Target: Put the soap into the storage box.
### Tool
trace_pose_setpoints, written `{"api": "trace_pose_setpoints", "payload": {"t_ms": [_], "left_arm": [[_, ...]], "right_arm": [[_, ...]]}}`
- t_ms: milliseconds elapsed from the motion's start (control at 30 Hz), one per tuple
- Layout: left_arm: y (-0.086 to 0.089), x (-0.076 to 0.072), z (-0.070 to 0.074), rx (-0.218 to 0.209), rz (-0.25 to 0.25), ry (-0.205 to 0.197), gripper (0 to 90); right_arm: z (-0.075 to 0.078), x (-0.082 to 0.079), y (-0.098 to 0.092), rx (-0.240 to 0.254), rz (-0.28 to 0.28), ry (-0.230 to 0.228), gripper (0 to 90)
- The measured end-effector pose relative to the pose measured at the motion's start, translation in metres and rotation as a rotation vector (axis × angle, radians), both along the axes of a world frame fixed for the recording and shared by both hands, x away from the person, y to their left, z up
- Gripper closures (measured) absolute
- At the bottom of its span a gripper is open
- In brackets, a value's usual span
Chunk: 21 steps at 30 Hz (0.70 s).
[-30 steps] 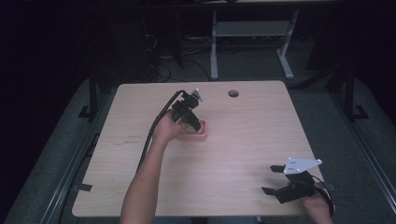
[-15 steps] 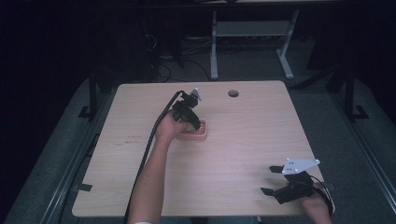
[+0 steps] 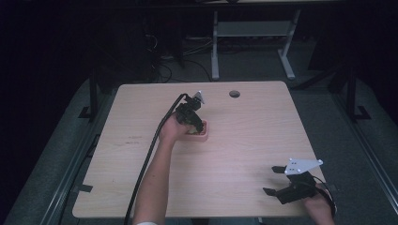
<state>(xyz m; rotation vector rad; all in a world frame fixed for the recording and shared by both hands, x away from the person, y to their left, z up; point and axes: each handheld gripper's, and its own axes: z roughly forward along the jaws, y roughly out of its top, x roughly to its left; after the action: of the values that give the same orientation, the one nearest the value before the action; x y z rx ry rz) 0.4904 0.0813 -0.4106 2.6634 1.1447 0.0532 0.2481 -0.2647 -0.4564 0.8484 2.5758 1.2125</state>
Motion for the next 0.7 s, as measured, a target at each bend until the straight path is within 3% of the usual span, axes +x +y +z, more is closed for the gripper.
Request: {"api": "trace_pose_setpoints", "payload": {"t_ms": [700], "left_arm": [[0.003,0.0,-0.014,-0.025,0.03,0.004,25.9]], "right_arm": [[-0.002,0.001,0.001,-0.008,-0.001,0.004,13.8]]}}
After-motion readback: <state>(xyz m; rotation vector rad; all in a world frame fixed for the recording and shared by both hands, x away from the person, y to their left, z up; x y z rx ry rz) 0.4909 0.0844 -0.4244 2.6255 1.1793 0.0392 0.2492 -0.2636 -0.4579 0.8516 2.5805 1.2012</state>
